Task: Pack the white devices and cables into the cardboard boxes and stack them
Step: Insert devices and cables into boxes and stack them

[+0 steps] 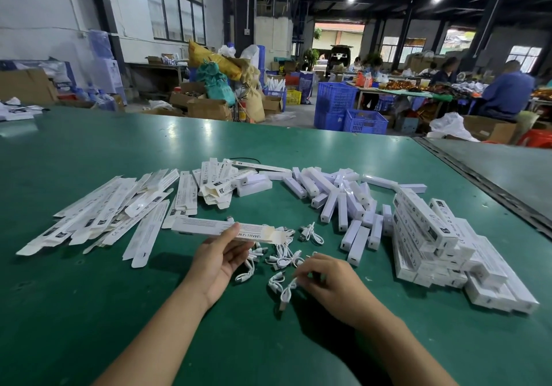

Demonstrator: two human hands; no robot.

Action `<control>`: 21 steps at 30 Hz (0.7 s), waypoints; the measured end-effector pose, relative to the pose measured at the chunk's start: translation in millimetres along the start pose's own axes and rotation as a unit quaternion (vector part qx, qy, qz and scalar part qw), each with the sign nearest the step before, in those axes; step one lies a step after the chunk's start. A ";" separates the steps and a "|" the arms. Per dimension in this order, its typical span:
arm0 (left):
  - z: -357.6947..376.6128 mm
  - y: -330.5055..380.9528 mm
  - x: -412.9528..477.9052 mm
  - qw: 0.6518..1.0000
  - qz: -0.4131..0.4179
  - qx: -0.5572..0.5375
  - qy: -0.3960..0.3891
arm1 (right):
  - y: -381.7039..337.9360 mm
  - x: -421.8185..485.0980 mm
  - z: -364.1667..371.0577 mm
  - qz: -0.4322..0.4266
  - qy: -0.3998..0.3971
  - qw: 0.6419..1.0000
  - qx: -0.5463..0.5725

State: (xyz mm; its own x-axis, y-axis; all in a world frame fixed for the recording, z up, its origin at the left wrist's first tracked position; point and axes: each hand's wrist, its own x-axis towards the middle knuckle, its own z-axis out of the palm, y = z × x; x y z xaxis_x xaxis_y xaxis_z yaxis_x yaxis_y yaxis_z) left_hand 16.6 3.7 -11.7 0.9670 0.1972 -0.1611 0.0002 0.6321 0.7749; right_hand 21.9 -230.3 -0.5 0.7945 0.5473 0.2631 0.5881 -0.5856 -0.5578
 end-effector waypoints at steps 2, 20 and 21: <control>-0.4 0.4 -0.2 1.000 0.000 -0.002 -0.003 | 2.7 0.0 -1.1 0.023 0.006 0.999 -0.029; -1.2 -0.4 1.3 1.000 0.000 0.006 -0.003 | -11.3 -0.4 20.0 0.065 -0.025 0.987 -0.145; -1.0 -0.9 2.1 1.000 -0.001 0.007 -0.002 | -10.7 -0.6 19.9 0.057 -0.026 0.987 -0.150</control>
State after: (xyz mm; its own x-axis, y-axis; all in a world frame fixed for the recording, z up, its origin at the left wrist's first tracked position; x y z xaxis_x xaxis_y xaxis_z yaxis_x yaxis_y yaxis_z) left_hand 18.3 4.3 -13.3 0.9678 0.1941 -0.1600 0.0049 0.6215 0.7834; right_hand 12.1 -212.5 -10.3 0.8538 0.4932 0.1665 0.5199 -0.7919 -0.3204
